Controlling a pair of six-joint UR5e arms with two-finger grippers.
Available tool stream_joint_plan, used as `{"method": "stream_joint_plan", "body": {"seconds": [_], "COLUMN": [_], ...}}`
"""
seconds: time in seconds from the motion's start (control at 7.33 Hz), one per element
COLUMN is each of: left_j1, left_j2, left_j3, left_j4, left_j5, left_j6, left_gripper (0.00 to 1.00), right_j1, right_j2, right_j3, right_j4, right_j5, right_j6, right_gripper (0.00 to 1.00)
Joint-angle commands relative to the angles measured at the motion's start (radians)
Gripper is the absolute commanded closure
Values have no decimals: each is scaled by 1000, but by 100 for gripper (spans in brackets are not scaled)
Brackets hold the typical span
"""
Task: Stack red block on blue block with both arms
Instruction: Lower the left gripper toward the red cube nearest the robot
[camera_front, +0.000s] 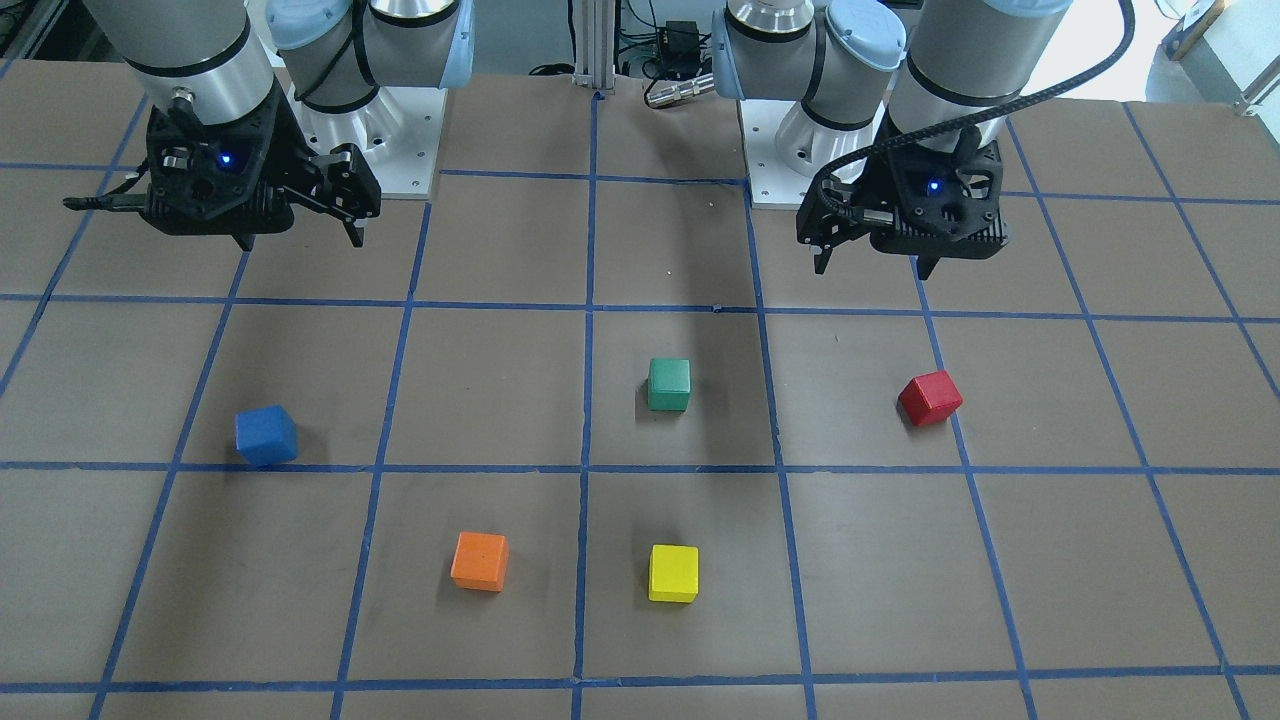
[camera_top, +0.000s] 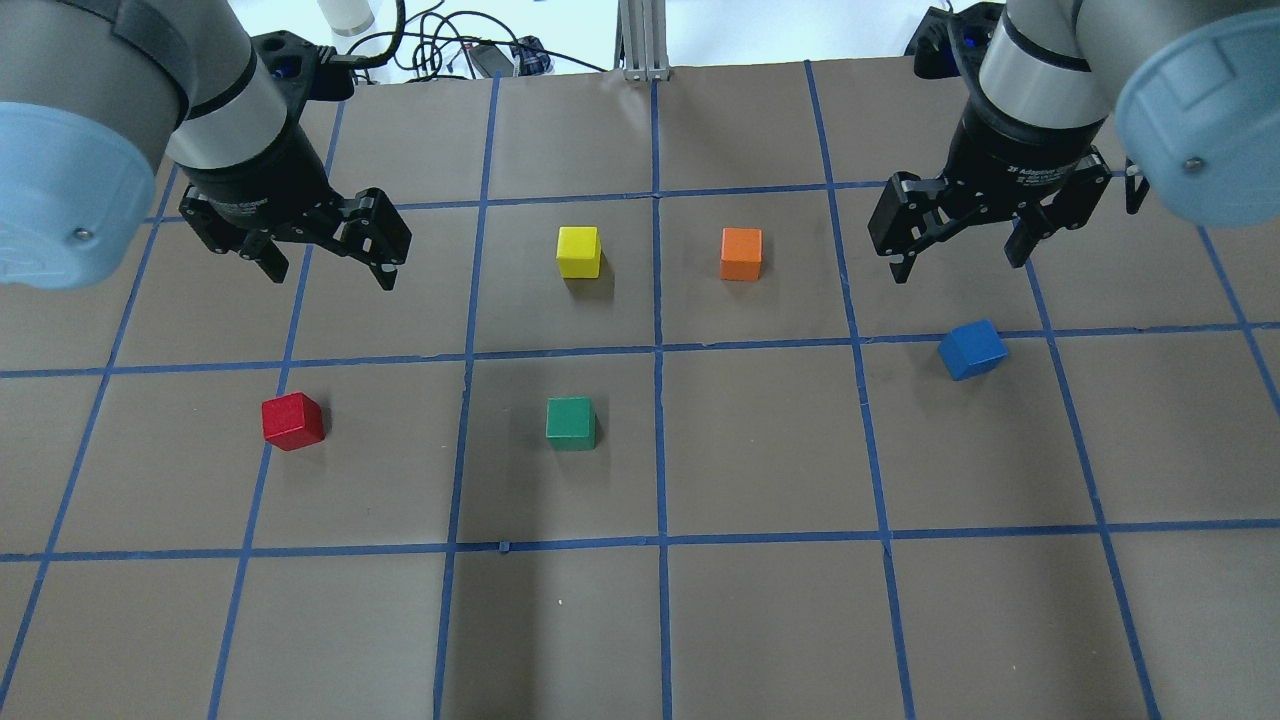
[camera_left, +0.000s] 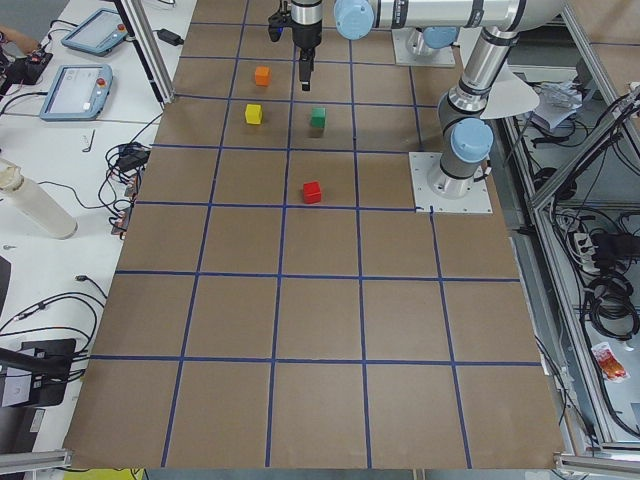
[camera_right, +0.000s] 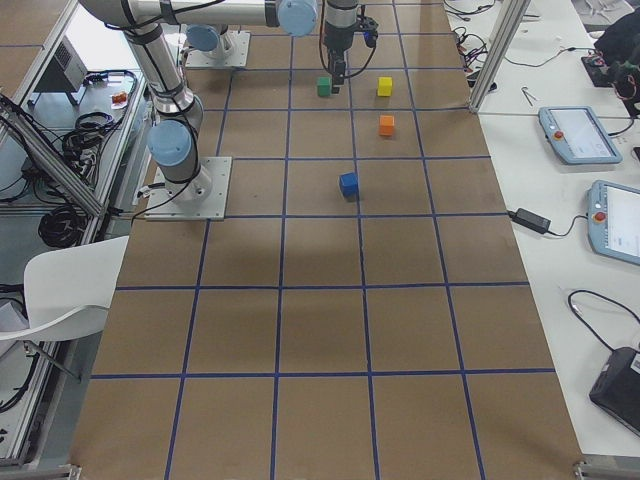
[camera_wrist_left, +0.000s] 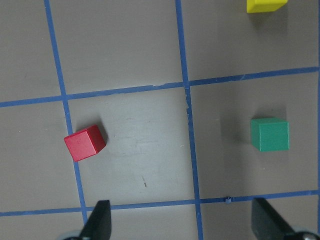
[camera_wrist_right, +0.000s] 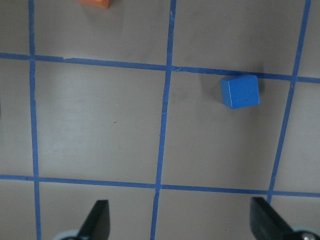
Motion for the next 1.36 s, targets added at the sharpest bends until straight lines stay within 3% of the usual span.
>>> {"method": "stream_joint_plan", "body": {"seconds": [0.0,0.27,0.68,0.82,1.09,1.23], "left_j1": [7,11,275,292,355,357], "left_j2": [6,11,-44,-81,-168,-209], "left_j3": [-5,-32,-132,-207,-392,-413], "left_j4": [4,10,72,158,499,548], "left_j5": [-7,-3,-6,-10,-10,-1], "left_j6": [6,20,202,241,252,252], "left_gripper": [0,0,0,0,0,0], "right_j1": [1,1,1,-1,-2,-1], "right_j2": [-1,-1,-1,0,0,0], "right_j3": [-4,-4,-3,2,5,5], "right_j4": [12,8,8,7,5,5], "right_j5": [10,10,0,-7,-10,-8], "right_j6": [0,-2,-11,-14,-14,-14], "right_gripper": [0,0,0,0,0,0]}}
